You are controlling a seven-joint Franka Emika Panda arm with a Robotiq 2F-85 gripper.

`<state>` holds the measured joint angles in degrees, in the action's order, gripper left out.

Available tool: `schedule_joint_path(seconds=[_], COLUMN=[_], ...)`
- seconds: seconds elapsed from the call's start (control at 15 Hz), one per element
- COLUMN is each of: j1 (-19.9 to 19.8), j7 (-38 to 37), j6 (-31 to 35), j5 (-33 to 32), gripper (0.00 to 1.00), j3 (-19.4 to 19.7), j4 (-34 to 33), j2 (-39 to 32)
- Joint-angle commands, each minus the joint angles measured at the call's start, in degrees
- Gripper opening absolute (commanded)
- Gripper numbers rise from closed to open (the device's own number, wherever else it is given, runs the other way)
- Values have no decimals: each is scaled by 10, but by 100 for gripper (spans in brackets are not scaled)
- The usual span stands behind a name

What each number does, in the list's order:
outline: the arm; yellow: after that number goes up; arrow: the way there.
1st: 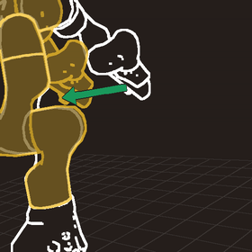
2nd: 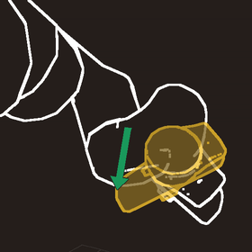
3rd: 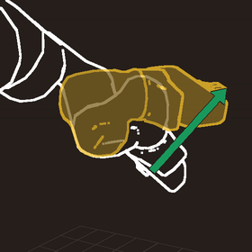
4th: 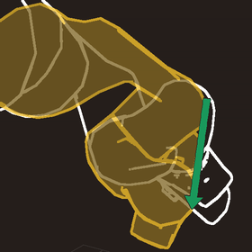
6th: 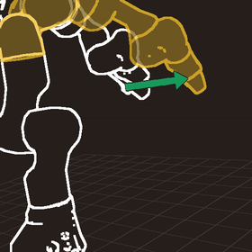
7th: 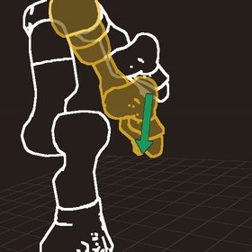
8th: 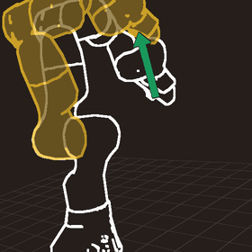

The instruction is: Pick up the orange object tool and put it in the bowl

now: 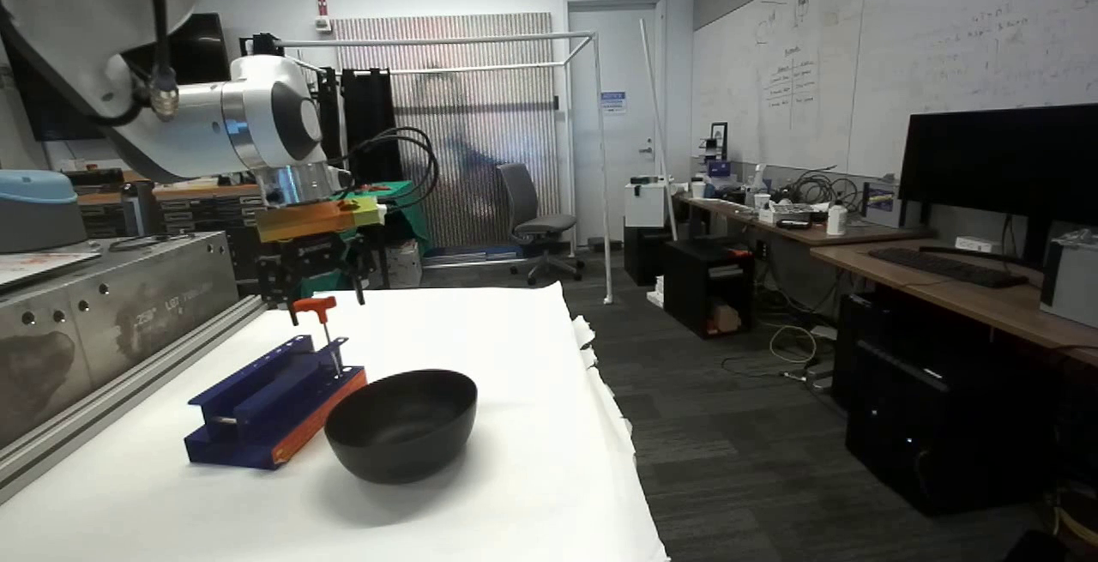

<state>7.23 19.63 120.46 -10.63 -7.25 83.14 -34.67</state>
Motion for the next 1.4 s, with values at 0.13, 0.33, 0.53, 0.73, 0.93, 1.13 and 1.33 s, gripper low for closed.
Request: schedule_joint_path(seconds=[0.13,0.33,0.53,0.73,0.93,1.13,1.33], j1=[14,21,25,26,28,27,26], j7=[11,9,11,13,8,9,10], j6=[-4,-18,-36,-55,-74,-71,-73], j5=[-18,-41,-58,-67,-76,-81,-80], gripper=[49,25,55,68,41,38,14], j3=[5,12,15,15,17,16,15], j4=[-65,-67,-59,-60,-62,-58,-54], j2=[-41,-34,-21,-17,-15,-12,-9])
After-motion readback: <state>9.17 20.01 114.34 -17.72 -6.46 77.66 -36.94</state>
